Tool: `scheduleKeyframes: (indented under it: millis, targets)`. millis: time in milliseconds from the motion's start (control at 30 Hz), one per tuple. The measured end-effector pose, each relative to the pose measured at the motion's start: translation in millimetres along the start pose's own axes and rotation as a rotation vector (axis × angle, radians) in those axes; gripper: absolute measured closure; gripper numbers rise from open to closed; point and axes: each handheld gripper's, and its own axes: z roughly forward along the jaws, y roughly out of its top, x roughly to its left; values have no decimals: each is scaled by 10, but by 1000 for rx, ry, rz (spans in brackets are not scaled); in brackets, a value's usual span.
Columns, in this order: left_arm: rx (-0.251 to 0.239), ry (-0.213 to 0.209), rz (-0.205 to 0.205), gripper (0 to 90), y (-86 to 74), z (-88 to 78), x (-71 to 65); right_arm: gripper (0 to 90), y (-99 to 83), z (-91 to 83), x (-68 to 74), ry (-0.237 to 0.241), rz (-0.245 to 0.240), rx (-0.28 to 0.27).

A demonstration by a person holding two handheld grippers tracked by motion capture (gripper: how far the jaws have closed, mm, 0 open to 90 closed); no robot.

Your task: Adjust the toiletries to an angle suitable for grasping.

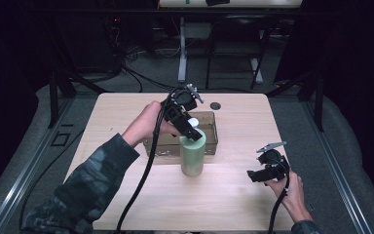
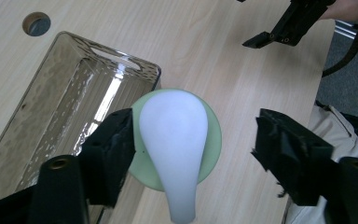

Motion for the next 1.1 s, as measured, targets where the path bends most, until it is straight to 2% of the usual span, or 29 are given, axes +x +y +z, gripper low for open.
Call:
scheduleKeyframes:
  millis: [100, 267, 800, 1100]
  targets:
    - [5, -3, 4, 371, 16, 31, -5, 148, -3, 5, -1, -1, -2, 1]
    - [19, 26, 10, 458, 31, 44, 8, 149, -4, 6, -5, -4, -3, 3]
    - [46, 64, 12, 614, 25, 126, 42, 150, 0, 1, 0, -10, -9, 6]
    - [45, 74, 40, 627, 0, 106, 31, 149, 0, -10, -6, -15, -7, 3]
